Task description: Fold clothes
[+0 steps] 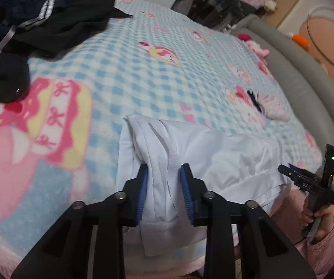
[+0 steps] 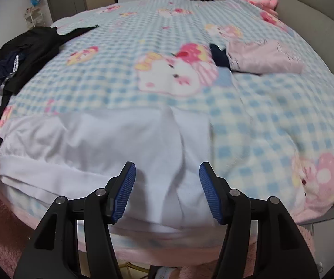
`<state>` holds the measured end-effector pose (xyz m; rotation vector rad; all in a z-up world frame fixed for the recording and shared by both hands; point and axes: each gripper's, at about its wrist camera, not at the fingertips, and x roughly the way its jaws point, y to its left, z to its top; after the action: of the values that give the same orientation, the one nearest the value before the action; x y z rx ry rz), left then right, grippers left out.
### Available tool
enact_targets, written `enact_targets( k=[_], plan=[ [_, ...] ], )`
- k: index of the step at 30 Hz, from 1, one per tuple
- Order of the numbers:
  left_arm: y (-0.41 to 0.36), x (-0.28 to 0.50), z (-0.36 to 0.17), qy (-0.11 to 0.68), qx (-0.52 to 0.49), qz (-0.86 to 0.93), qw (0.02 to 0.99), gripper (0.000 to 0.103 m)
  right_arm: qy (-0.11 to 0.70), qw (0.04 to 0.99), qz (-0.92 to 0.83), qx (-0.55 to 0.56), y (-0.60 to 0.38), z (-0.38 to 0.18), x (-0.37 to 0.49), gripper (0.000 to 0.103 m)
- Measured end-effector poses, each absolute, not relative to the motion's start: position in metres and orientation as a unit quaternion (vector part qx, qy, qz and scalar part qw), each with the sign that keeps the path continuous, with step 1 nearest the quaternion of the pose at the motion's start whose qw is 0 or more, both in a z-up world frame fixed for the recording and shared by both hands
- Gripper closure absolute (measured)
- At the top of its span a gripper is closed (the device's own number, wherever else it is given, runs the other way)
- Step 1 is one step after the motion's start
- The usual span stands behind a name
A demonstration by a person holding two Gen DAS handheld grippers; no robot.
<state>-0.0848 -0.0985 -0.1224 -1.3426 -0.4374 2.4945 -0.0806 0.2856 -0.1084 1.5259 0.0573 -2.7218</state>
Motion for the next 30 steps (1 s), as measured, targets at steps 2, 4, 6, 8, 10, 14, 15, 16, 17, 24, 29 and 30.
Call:
enact_targets(
  k=[2,4,6,8,10,14,15,16,17,24,29,30],
  plan=[
    [-0.095,-0.093,-0.127,-0.136,-0.482,0.856,0.126,0.087,0.020,0.012,-0.865,0.501,0.292,-0.117,-0.077,0.042],
    [-0.096,-0.099,-0.123,-0.138,-0.483,0.856,0.125,0.095,-0.001,0.020,-0.859,0.512,0.299,-0.124,-0.072,0.042],
    [-0.101,-0.102,-0.108,-0.134,-0.464,0.868,0.119,0.097,-0.025,0.022,-0.855,0.518,0.308,-0.127,-0.070,0.038],
    [-0.107,-0.104,-0.087,-0.122,-0.437,0.885,0.103,0.098,-0.031,0.022,-0.853,0.520,0.311,-0.128,-0.068,0.036],
    [-0.116,-0.108,-0.079,-0.125,-0.431,0.889,0.091,0.098,-0.032,0.022,-0.852,0.522,0.313,-0.128,-0.067,0.036],
    [-0.119,-0.116,-0.110,-0.095,-0.488,0.865,0.067,0.096,-0.015,0.017,-0.854,0.519,0.309,-0.130,-0.068,0.033],
    [-0.119,-0.112,-0.116,-0.091,-0.496,0.861,0.063,0.093,-0.015,0.016,-0.855,0.518,0.309,-0.129,-0.068,0.033],
    [-0.120,-0.108,-0.122,-0.086,-0.504,0.858,0.059,0.092,-0.018,0.017,-0.857,0.515,0.310,-0.126,-0.067,0.033],
    [-0.124,-0.101,-0.120,-0.089,-0.501,0.859,0.050,0.091,-0.021,0.018,-0.858,0.513,0.311,-0.123,-0.066,0.033],
    [-0.129,-0.061,-0.106,-0.123,-0.467,0.875,0.029,0.088,-0.025,0.062,-0.885,0.460,0.294,-0.083,-0.050,0.033],
    [-0.100,-0.055,-0.116,-0.094,-0.489,0.866,0.053,0.066,0.033,0.138,-0.882,0.449,0.225,-0.087,-0.048,0.033],
    [-0.095,-0.054,-0.118,-0.088,-0.493,0.864,0.058,0.066,0.046,0.148,-0.879,0.451,0.211,-0.090,-0.049,0.033]
  ],
)
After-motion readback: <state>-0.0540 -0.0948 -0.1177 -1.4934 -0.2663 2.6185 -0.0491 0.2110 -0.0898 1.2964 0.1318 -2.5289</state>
